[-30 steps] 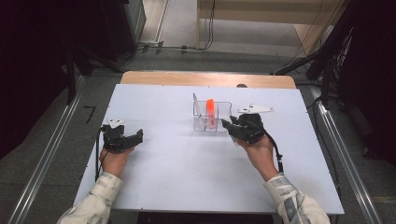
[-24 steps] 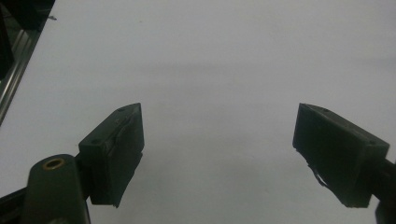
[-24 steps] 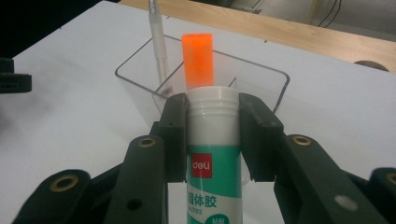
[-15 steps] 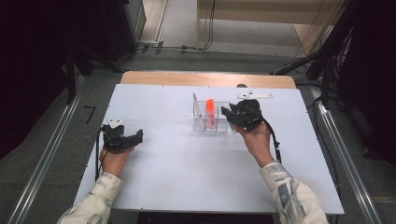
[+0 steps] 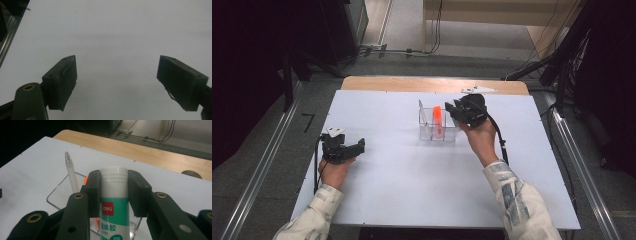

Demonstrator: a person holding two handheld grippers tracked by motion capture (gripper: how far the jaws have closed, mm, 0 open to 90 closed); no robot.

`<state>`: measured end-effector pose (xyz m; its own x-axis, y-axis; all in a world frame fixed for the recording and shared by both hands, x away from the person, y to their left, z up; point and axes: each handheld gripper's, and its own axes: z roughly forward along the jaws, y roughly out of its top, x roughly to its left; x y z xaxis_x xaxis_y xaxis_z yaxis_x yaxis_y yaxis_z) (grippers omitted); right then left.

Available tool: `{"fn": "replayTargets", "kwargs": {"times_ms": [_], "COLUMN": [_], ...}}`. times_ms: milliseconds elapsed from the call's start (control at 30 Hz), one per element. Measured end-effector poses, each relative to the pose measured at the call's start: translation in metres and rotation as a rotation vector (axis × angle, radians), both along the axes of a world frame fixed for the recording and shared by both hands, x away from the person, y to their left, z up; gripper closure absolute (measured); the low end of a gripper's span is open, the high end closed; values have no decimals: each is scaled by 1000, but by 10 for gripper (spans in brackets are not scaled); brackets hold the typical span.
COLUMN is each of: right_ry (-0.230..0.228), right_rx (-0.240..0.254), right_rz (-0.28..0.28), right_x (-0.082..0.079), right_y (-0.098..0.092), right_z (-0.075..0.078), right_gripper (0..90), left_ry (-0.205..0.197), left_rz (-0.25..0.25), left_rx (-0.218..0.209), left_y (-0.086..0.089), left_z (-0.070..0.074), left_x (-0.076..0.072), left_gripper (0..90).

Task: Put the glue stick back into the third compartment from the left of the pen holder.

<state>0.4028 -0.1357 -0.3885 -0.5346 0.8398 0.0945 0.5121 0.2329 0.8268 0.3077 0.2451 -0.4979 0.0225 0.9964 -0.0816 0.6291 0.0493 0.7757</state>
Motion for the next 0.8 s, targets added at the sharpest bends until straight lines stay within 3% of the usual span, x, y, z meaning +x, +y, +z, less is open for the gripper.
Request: {"fn": "replayTargets", "kwargs": {"times_ms": [800], "right_ry": [-8], "right_rx": [8], "right_rz": [-36], "right_x": [29], "right_y": [14], "right_z": [-2], "right_gripper": [629], "left_ry": [-2], "left_rz": [3], "left_rx": [-7], "left_y": [1], "left_z": [0], "left_x": [0], "left_gripper": [169]}}
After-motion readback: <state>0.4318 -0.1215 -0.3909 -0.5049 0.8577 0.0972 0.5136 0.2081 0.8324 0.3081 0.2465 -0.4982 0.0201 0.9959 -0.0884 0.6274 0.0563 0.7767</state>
